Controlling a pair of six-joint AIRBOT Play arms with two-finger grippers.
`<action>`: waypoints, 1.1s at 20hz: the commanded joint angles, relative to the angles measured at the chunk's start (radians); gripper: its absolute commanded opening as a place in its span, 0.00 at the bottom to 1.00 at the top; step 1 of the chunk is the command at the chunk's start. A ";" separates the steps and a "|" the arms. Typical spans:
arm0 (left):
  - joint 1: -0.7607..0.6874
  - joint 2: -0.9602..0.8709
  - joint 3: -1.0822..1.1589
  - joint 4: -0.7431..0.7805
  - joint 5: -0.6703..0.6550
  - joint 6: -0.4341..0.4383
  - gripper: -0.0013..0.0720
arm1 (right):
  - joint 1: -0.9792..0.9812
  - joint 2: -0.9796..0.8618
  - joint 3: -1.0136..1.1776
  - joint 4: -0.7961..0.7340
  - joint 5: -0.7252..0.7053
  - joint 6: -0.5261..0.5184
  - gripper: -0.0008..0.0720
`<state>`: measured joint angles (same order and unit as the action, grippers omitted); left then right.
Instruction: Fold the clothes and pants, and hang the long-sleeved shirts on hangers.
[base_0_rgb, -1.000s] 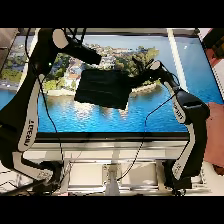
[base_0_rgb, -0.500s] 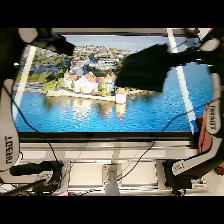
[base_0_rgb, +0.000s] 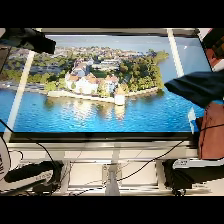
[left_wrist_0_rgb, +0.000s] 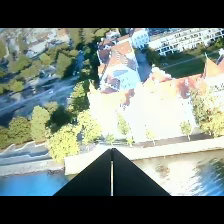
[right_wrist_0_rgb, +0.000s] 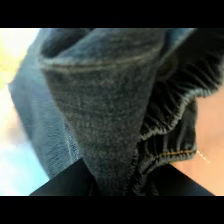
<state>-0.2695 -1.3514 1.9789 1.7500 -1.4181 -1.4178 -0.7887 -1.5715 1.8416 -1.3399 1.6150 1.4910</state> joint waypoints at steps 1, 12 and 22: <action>0.005 0.006 0.000 0.004 -0.009 0.000 0.06 | -0.139 0.011 0.000 -0.240 0.176 0.072 0.06; 0.054 0.006 -0.001 0.004 -0.008 0.004 0.06 | -0.558 0.126 -0.019 -0.441 0.226 0.151 0.06; 0.054 0.006 0.000 0.000 -0.008 0.004 0.06 | -0.646 0.139 -0.036 -0.278 0.181 0.203 0.74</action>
<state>-0.2165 -1.3464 1.9785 1.7504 -1.4265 -1.4143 -1.4239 -1.4338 1.8069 -1.6527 1.8084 1.6867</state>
